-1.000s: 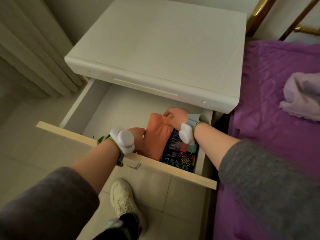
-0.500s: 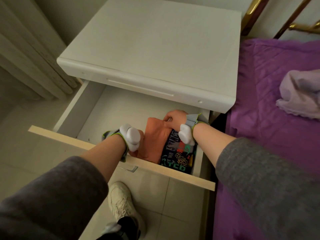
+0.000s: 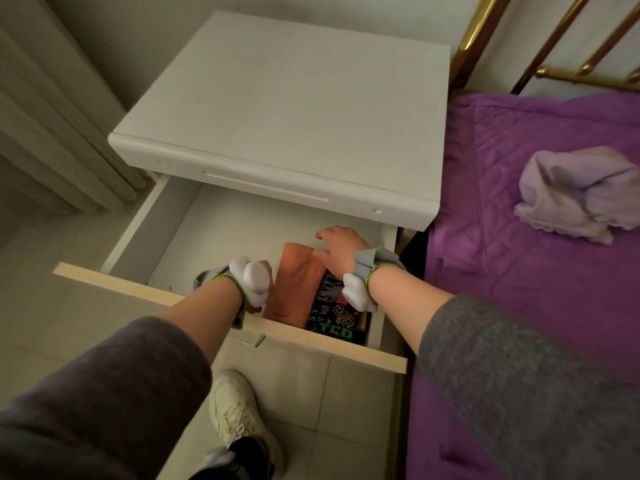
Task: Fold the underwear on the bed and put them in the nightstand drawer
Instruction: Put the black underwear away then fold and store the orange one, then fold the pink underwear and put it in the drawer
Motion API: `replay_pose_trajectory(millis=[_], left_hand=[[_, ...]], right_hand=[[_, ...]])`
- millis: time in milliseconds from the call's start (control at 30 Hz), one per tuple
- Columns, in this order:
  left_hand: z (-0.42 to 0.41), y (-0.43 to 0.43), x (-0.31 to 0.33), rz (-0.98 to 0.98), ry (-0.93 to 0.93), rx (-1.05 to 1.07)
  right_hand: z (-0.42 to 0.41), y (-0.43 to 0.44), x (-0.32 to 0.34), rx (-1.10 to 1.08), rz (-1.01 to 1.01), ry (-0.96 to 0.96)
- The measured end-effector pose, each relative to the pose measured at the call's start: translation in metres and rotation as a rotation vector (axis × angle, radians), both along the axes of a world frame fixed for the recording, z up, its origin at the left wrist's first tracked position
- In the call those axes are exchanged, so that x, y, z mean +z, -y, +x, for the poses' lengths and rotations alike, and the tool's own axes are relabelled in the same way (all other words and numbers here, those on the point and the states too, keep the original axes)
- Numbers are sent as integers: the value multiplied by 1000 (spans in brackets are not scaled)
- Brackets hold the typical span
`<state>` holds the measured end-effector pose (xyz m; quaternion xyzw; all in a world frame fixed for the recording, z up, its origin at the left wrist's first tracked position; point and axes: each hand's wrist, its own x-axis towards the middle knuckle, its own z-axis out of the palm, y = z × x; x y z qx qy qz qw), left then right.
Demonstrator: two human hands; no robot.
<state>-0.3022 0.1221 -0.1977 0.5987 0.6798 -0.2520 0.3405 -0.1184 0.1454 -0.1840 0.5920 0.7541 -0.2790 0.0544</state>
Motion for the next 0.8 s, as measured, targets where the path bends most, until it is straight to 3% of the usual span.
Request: replay_pose_trajectory(millis=[133, 267, 433, 800], left_hand=[[4, 10, 41, -4, 15, 21], [13, 15, 83, 127, 98, 0], [46, 44, 144, 240, 252, -56], [196, 121, 223, 282, 472, -252]], right_hand=[[14, 14, 18, 109, 72, -11], [35, 34, 49, 94, 105, -102], [83, 72, 101, 27, 170, -116], [220, 178, 179, -291, 188, -72]])
